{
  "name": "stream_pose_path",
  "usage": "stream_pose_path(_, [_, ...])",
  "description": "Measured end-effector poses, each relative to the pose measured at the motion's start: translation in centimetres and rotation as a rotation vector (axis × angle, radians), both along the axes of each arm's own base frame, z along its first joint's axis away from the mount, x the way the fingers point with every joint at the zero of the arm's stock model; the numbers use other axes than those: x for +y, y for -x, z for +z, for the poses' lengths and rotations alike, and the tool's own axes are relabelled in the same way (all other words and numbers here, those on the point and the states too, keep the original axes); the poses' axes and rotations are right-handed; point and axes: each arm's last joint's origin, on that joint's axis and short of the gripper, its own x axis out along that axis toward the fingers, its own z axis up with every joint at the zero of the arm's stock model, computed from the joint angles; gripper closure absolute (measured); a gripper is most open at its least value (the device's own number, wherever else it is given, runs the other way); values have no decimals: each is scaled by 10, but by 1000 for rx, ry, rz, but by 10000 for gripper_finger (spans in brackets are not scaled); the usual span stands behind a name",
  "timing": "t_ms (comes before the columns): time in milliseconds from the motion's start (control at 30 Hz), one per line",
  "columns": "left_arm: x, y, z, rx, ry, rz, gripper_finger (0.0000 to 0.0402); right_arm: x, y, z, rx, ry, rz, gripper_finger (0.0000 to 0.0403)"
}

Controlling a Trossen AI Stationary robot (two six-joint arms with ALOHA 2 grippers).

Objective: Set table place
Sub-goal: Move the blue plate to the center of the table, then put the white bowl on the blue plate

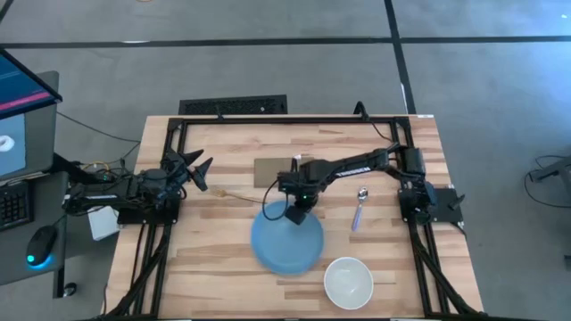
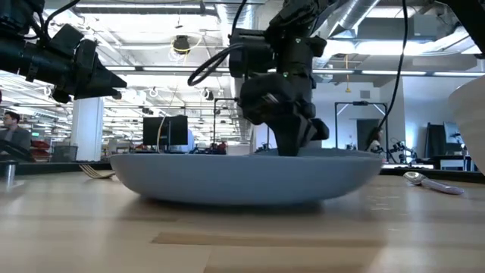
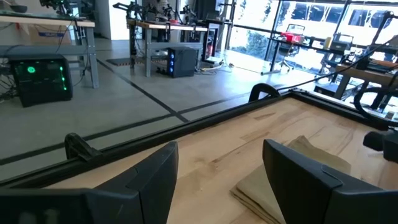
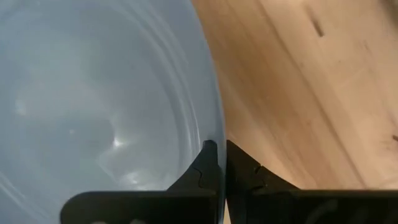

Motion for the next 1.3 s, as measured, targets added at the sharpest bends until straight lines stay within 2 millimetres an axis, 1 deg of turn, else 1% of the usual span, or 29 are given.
stream_pose_path(100, [0,0,0,0,0,0,178,-1,0,-4,-16,15,-9,378])
stream_pose_path(233, [0,0,0,0,0,0,178,-2,0,-5,-19,75,1,378])
stream_pose_path(267, [0,0,0,0,0,0,178,-2,0,-5,-22,77,10,372])
stream_pose_path(567, [0,0,0,-1,0,0,178,-1,5,-8,32,97,23,244])
stream_pose_path(700, [0,0,0,-1,0,0,178,-2,6,-8,46,132,16,204])
stream_pose_path(833, [0,0,0,-2,1,0,178,-3,8,-4,49,164,14,180])
stream_pose_path(967, [0,0,0,-19,17,2,178,-3,10,10,12,160,12,171])
stream_pose_path(1067, [0,0,0,-26,24,3,178,-2,15,26,-12,157,11,171])
stream_pose_path(1167, [0,0,0,-27,24,3,178,-2,24,50,-49,157,6,173])
stream_pose_path(1300, [0,0,0,-27,24,3,178,2,45,89,-93,158,47,175])
